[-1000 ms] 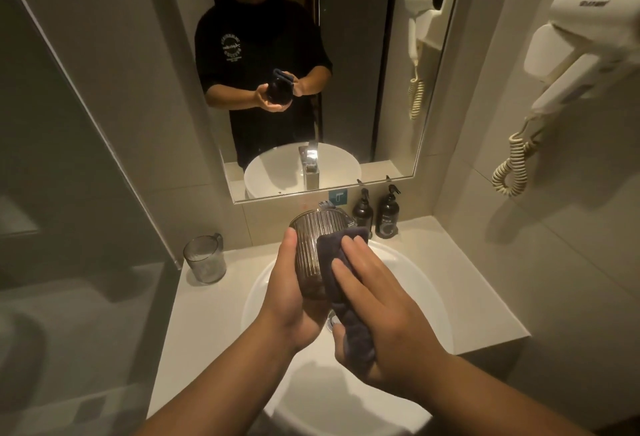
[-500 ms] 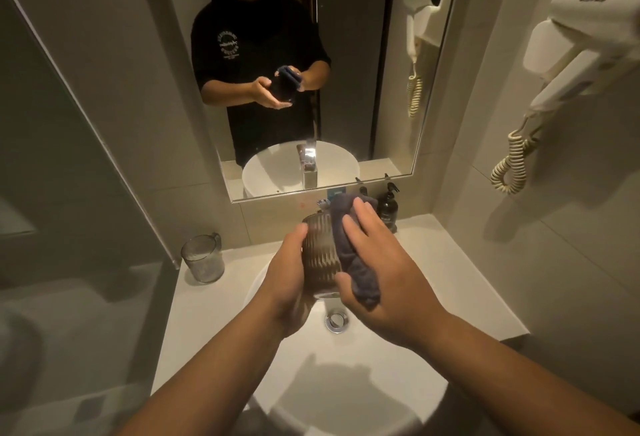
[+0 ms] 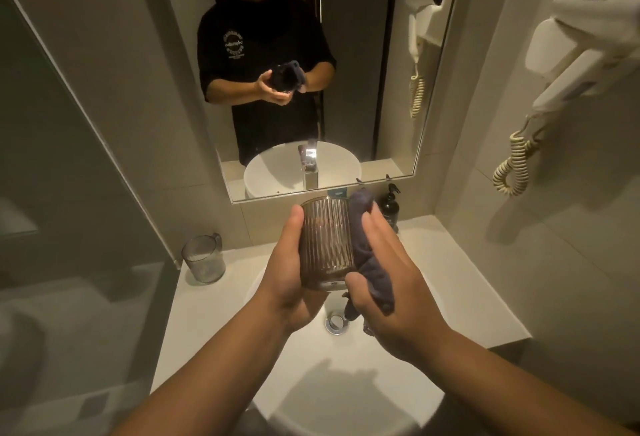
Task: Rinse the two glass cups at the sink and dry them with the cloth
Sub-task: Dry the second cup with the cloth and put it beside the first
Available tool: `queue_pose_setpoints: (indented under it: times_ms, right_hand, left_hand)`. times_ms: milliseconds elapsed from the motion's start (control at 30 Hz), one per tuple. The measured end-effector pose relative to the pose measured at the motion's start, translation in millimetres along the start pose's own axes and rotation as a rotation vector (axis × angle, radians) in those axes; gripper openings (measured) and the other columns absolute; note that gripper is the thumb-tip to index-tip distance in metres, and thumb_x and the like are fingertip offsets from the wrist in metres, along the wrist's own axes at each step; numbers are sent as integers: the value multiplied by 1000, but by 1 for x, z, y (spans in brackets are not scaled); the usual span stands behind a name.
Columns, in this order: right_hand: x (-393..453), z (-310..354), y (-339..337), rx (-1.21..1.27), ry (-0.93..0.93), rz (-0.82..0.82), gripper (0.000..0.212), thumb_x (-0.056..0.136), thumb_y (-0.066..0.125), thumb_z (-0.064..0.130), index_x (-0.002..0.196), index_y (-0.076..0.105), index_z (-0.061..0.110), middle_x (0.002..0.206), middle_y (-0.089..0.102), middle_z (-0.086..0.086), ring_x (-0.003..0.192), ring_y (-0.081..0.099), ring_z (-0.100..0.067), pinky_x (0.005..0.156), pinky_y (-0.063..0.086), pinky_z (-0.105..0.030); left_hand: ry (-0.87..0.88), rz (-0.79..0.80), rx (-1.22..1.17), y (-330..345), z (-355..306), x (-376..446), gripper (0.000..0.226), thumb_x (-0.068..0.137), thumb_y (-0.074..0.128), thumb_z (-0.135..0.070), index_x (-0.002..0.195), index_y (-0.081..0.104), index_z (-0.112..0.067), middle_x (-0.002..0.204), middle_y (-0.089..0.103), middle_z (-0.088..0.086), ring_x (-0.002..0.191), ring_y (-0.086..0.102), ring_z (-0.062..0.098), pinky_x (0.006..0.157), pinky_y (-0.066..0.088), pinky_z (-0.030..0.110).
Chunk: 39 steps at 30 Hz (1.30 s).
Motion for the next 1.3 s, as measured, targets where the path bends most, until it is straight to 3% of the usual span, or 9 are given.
queue_pose_setpoints:
  times_ms: [67,267,567,733,833,1000,1133,1200,1300]
  right_hand:
    - [3,8,-4,-195,-134,-13,70,90,48,49,150,25,19,159,19,2,147,18,-14,115,28,-35]
    - [12,19,4,-490,-285,84,72,88,54,48,145,37,8,156,30,-12,147,20,-28,114,26,-40]
    - [17,-6,-5,89,71,42,69,88,40,52,150,22,28,160,14,14,144,16,3,115,30,-28]
    - [13,10,-2,-337,-212,27,68,90,50,41,147,33,8,159,20,-8,148,14,-23,115,30,-42]
    - [7,19,11,-489,-363,63,61,89,58,33,140,44,1,154,30,-20,147,16,-33,114,31,-48]
    - [8,7,-1,-180,-174,19,64,92,49,39,149,28,17,160,19,1,147,17,-14,115,29,-30]
    - [12,-3,-6,122,28,1,65,91,41,45,150,20,27,158,15,18,142,15,7,108,21,-6]
    - [13,-3,-7,64,12,-8,66,91,41,46,149,19,26,159,13,13,144,14,4,110,21,-10]
    - [13,5,-7,-255,-154,10,70,91,48,44,149,26,12,160,17,-5,148,14,-17,116,28,-34]
  left_hand:
    - [20,-35,79,1,4,0,56,101,32,-58,108,72,-19,101,79,11,90,77,24,78,57,37]
    - [-2,-17,64,6,11,-3,56,98,35,-62,98,80,-28,108,78,10,98,76,25,93,55,48]
    - [-21,36,-4,0,16,1,70,97,31,-64,127,67,-11,130,66,24,122,62,39,109,44,54]
    - [122,-24,301,1,-2,3,54,100,29,-57,122,63,-21,111,75,11,102,74,24,78,61,36]
    - [107,-19,280,5,3,0,52,100,30,-59,123,65,-29,116,76,3,109,71,20,92,57,38]
    - [47,-44,99,3,7,-2,64,99,30,-63,113,71,-16,105,77,14,95,76,27,86,56,43]
    - [-17,-19,14,1,11,4,79,95,24,-72,130,63,-13,125,69,21,114,68,35,97,50,47]
    - [-3,-18,66,3,7,5,74,97,23,-69,127,65,-16,122,71,18,112,70,31,95,52,45]
    - [84,-85,282,2,-5,8,58,102,24,-60,122,62,-22,114,75,12,100,75,22,81,57,38]
Point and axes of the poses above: each hand's wrist, its own x-axis towards the middle knuckle, its own y-axis out of the palm, z = x × y, the point moved 8 cm from there along x, towards the middle knuckle
